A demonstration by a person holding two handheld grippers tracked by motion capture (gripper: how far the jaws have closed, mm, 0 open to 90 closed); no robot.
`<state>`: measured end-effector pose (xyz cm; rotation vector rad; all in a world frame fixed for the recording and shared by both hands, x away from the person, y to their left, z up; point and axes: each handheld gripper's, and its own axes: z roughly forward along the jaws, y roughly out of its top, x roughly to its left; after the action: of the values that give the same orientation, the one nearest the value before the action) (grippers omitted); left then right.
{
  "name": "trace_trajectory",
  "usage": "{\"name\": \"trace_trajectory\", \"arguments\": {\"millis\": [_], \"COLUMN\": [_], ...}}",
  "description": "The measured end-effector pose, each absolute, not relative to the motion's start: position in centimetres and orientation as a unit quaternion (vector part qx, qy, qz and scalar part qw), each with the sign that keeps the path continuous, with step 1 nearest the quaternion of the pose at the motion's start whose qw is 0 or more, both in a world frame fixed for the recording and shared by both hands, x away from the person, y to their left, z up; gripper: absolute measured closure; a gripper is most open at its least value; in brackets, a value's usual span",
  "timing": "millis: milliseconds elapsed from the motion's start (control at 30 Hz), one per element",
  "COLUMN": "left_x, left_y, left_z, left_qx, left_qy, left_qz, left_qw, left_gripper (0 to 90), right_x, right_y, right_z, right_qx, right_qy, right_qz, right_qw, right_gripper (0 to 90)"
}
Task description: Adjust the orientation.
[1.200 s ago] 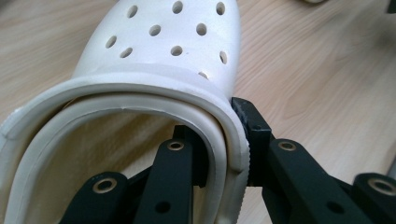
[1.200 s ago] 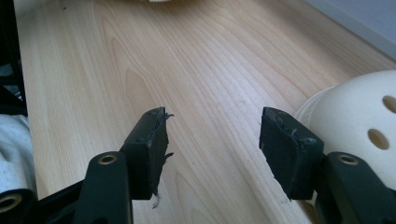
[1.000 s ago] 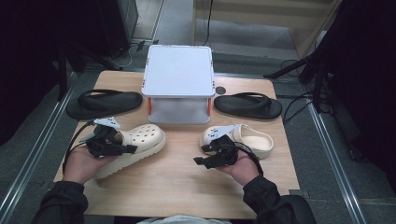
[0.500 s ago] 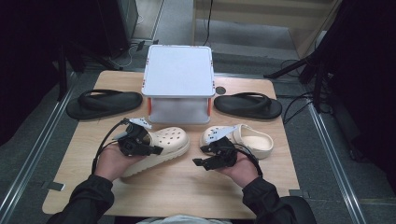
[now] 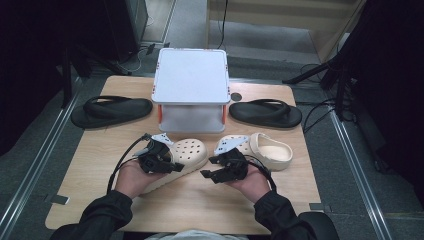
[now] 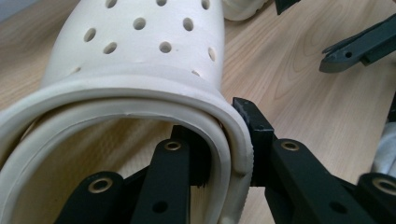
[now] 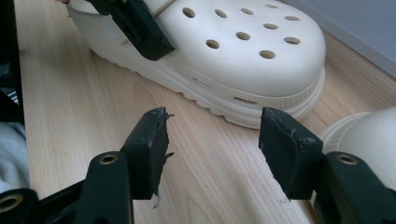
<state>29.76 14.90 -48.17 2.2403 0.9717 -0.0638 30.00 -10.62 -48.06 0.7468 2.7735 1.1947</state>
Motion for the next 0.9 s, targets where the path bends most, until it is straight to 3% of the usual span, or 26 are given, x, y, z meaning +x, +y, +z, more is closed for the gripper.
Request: {"name": "trace_trajectory", "arguments": {"millis": [100, 300, 367, 600, 667, 800, 900], "left_x": [29.6, 28.7, 28.6, 29.1, 29.4, 31.3, 32.1], "left_y": [15.3, 17.4, 18.4, 21.7, 22.1, 24.0, 24.6], "left_z": [-47.6, -45.5, -44.7, -43.9, -44.1, -45.5, -46.5], "left_qx": [0.860, 0.857, 0.855, 0.851, 0.848, 0.846, 0.843], "left_qy": [0.374, 0.375, 0.375, 0.383, 0.388, 0.396, 0.403], "left_qz": [-0.027, -0.019, -0.016, 0.000, 0.003, 0.020, 0.015], "left_qw": [0.346, 0.354, 0.358, 0.359, 0.360, 0.357, 0.356], "left_gripper": [65.3, 61.6, 63.1, 86.6, 89.8, 90.0, 90.0], "right_x": [30.1, 30.3, 30.3, 30.5, 30.7, 31.2, 31.3], "right_y": [-10.3, -10.0, -9.9, -9.1, -8.7, -7.8, -7.3], "right_z": [-48.1, -47.9, -47.8, -47.7, -47.6, -47.8, -48.3], "right_qx": [0.245, 0.257, 0.262, 0.263, 0.264, 0.260, 0.258], "right_qy": [0.889, 0.883, 0.881, 0.882, 0.881, 0.883, 0.885], "right_qz": [0.387, 0.393, 0.394, 0.391, 0.392, 0.390, 0.388], "right_qw": [0.015, 0.018, 0.019, 0.020, 0.013, 0.000, -0.007], "right_gripper": [44.9, 47.9, 48.9, 59.6, 64.0, 82.0, 88.4]}}
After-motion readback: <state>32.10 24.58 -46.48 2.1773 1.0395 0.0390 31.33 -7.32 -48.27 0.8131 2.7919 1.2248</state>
